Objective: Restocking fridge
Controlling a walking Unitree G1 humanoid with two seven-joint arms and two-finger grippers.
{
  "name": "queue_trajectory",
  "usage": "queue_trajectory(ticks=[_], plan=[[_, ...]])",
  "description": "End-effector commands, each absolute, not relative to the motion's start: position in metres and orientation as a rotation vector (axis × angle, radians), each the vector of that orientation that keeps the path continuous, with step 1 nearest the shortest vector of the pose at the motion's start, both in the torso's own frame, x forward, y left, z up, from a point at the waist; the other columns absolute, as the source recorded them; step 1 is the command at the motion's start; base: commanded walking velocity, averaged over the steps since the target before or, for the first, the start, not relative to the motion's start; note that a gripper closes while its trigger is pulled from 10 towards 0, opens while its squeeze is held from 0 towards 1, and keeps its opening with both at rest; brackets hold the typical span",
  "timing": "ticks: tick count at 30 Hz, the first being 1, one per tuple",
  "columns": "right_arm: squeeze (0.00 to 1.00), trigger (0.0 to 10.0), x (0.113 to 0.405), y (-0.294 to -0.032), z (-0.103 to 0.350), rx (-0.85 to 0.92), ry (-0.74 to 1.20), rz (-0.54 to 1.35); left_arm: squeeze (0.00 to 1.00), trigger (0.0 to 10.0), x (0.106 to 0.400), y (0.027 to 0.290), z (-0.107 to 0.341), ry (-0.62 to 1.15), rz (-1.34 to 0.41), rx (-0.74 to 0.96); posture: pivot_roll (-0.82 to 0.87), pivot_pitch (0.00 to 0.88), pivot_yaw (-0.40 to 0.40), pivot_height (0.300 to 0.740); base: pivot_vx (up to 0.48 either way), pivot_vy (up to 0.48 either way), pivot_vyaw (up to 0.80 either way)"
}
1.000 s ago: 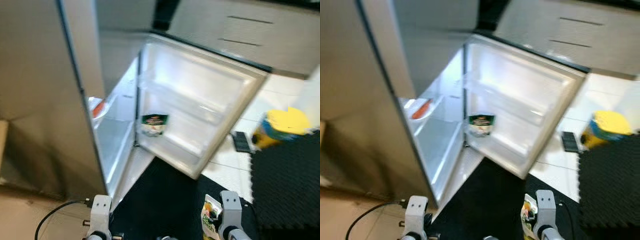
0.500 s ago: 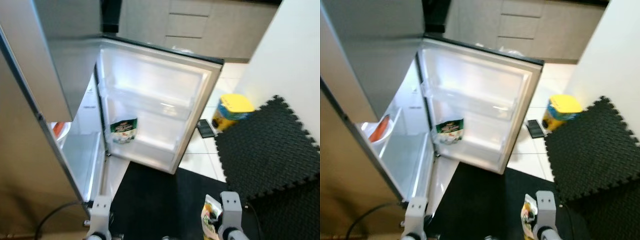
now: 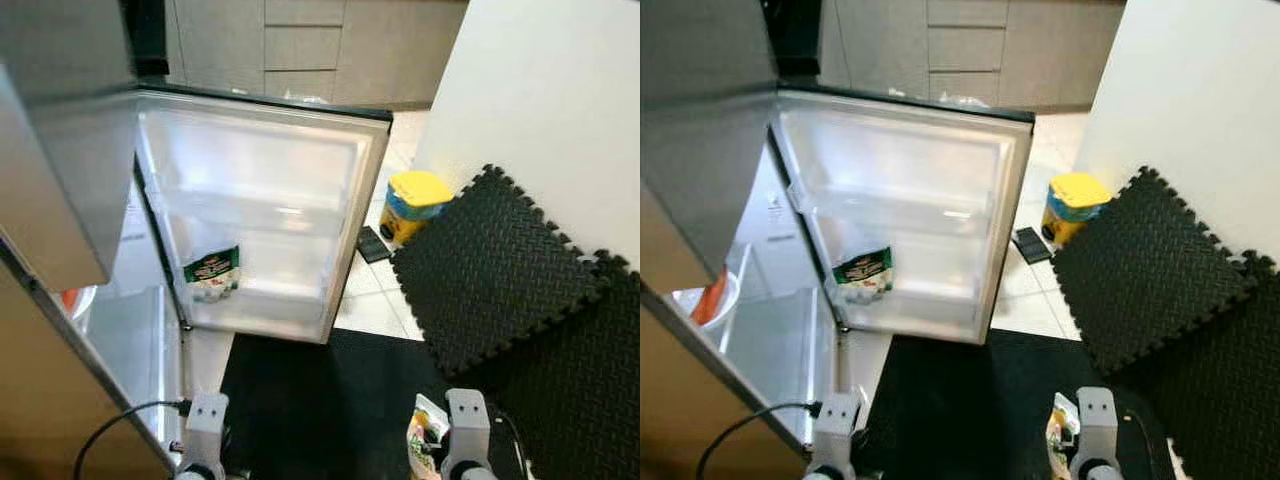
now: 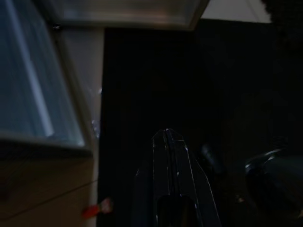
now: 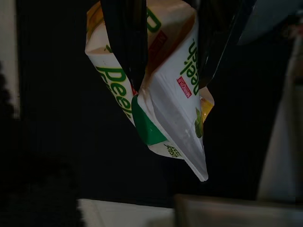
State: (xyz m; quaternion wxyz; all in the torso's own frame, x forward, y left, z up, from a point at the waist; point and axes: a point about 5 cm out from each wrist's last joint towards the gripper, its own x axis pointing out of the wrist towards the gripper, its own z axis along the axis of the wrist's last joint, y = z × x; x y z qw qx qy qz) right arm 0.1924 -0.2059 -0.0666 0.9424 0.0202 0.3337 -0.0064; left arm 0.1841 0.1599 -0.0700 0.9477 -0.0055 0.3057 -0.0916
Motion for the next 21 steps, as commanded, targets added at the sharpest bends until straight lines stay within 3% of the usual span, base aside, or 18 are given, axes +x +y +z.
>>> queue_trajectory(ticks=[1,7,21], plan=[[0.0,10.0,0.1942,-0.2075,-0.0648,0.043,0.665,-0.017,0.0,10.0,0.1809,0.1585,-0.0715,0.628,-0.2,-0.004,-0.12,0.08,-0.027,0.74,0.0,0.0,0.0],[0.0,10.0,0.194,-0.2066,-0.0651,0.043,0.667,-0.009,0.0,10.0,0.1797,0.1574,-0.0713,0.619,-0.208,0.0,-0.12,0.084,-0.028,0.74,0.0,-0.179,0.0],[0.0,10.0,0.1939,-0.2077,-0.0648,0.042,0.665,-0.007,0.0,10.0,0.1838,0.1492,-0.0685,0.592,-0.223,-0.009,-0.12,0.09,-0.028,0.74,0.0,-0.46,0.0]])
